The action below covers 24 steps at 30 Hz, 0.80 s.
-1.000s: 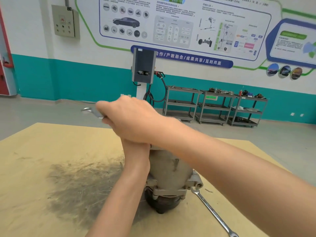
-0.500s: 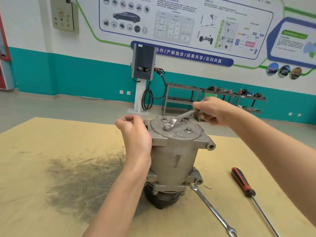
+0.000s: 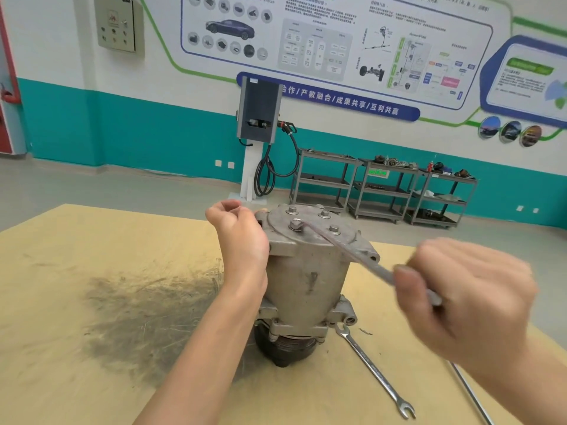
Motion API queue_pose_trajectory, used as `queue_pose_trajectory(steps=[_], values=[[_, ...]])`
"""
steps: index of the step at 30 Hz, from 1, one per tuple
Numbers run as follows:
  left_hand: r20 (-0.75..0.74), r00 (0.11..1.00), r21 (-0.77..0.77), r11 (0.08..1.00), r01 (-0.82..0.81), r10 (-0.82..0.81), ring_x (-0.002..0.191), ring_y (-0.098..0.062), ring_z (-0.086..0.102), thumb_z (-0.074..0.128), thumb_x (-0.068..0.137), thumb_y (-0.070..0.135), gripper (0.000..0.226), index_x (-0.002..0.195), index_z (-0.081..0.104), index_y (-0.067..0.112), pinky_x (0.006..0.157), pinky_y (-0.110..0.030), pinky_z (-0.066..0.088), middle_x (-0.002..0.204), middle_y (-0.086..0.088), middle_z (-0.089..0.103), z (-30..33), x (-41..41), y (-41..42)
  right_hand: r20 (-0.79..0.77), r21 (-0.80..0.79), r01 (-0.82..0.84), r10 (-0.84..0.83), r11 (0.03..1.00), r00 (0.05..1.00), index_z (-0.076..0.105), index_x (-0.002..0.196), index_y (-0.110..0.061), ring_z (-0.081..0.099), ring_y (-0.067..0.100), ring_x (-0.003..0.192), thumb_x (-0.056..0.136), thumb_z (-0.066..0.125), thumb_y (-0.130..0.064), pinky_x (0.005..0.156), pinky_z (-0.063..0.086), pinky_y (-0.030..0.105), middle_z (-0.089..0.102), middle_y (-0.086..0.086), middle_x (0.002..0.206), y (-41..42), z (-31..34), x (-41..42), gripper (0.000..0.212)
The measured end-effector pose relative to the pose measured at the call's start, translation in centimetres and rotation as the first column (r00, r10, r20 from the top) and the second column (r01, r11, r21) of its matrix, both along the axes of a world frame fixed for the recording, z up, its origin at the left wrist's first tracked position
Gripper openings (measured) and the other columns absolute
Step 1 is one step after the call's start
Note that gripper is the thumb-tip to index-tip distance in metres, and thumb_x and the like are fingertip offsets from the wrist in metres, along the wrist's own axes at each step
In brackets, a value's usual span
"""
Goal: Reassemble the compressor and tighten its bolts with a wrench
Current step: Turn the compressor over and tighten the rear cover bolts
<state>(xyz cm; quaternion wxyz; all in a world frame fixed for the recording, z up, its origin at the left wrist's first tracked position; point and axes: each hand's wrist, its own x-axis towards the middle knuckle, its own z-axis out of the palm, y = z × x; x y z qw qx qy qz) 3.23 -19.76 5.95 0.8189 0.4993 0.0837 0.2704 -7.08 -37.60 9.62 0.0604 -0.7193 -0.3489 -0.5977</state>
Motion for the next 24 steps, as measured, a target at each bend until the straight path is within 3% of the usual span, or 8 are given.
queue_pose_trajectory(steps=[4,9,11,13,16,18,20,24], values=[[-0.042,0.998,-0.024,0.999,0.035,-0.036,0.080,-0.019,0.049,0.034,0.096,-0.001,0.030,0.090,0.034,0.028,0.059,-0.026,0.036,0.099,-0.010,0.046,0.1,0.6,1.1,0.030,-0.147,-0.138,0.144,0.979,0.989,0.030,0.059,-0.021,0.023,0.014,0.049,0.101,0.034,-0.026,0.048,0.022,0.023,0.025,-0.006,0.057,4.8,1.5,-0.2,0.043],[-0.053,0.996,-0.024,0.997,0.075,-0.076,0.070,-0.016,0.054,0.036,0.098,-0.003,0.024,0.110,0.034,0.018,0.040,-0.014,0.043,0.092,-0.012,0.050,0.4,1.0,2.4,0.016,-0.248,-0.105,0.112,0.963,0.994,0.045,0.066,-0.020,0.022,0.014,0.057,0.100,0.037,-0.031,0.049,0.024,0.026,0.023,-0.005,0.065,7.2,1.8,0.2,0.036],[-0.049,0.995,-0.020,0.996,0.088,-0.089,0.070,-0.016,0.053,0.036,0.098,-0.003,0.024,0.108,0.034,0.019,0.042,-0.016,0.044,0.092,-0.012,0.050,0.4,1.0,2.3,0.004,-0.232,-0.080,0.084,0.969,0.996,0.036,0.070,-0.021,0.023,0.014,0.055,0.099,0.039,-0.031,0.047,0.025,0.026,0.024,-0.006,0.063,6.9,1.6,0.1,0.031],[-0.042,0.994,-0.007,0.995,0.099,-0.099,0.069,-0.017,0.052,0.036,0.098,-0.002,0.026,0.097,0.036,0.024,0.050,-0.023,0.043,0.089,-0.010,0.049,0.3,1.1,1.8,-0.017,-0.201,-0.034,0.032,0.979,0.999,0.033,0.067,-0.021,0.029,0.015,0.047,0.098,0.046,-0.031,0.042,0.030,0.026,0.029,-0.007,0.056,5.9,1.5,0.0,0.035],[-0.016,0.997,0.053,0.996,0.071,-0.070,0.063,-0.014,0.048,0.038,0.097,0.000,0.031,0.090,0.035,0.030,0.053,-0.026,0.037,0.086,-0.005,0.049,0.0,1.2,1.2,-0.108,-0.129,-0.015,0.001,0.992,0.994,0.058,0.063,-0.015,0.044,0.015,0.041,0.093,0.059,-0.033,0.036,0.037,0.028,0.043,-0.010,0.052,4.3,1.5,-0.3,0.035],[0.010,0.998,0.086,0.995,0.053,-0.054,0.060,-0.011,0.048,0.038,0.097,0.001,0.031,0.090,0.036,0.031,0.050,-0.024,0.038,0.085,0.000,0.048,-0.2,1.2,1.0,-0.256,-0.072,-0.114,0.092,0.991,0.962,0.067,0.069,-0.012,0.047,0.012,0.043,0.093,0.058,-0.034,0.036,0.038,0.029,0.045,-0.014,0.054,3.7,1.4,-0.3,0.033],[0.019,0.998,0.102,0.993,0.052,-0.055,0.055,-0.007,0.047,0.038,0.098,0.002,0.030,0.091,0.036,0.032,0.042,-0.020,0.036,0.086,0.001,0.047,-0.2,1.0,1.1,-0.321,-0.070,-0.180,0.149,0.981,0.935,0.062,0.060,-0.010,0.043,0.014,0.043,0.096,0.055,-0.033,0.036,0.035,0.029,0.045,-0.008,0.051,3.4,1.2,-0.2,0.043],[0.014,0.997,0.100,0.993,0.068,-0.070,0.047,-0.002,0.044,0.037,0.098,0.002,0.030,0.091,0.036,0.031,0.037,-0.017,0.031,0.086,0.001,0.047,-0.2,0.9,1.1,-0.240,-0.128,-0.193,0.159,0.973,0.958,0.055,0.050,-0.003,0.037,0.021,0.041,0.100,0.049,-0.029,0.039,0.029,0.027,0.041,0.003,0.048,3.0,1.7,0.3,0.057]])
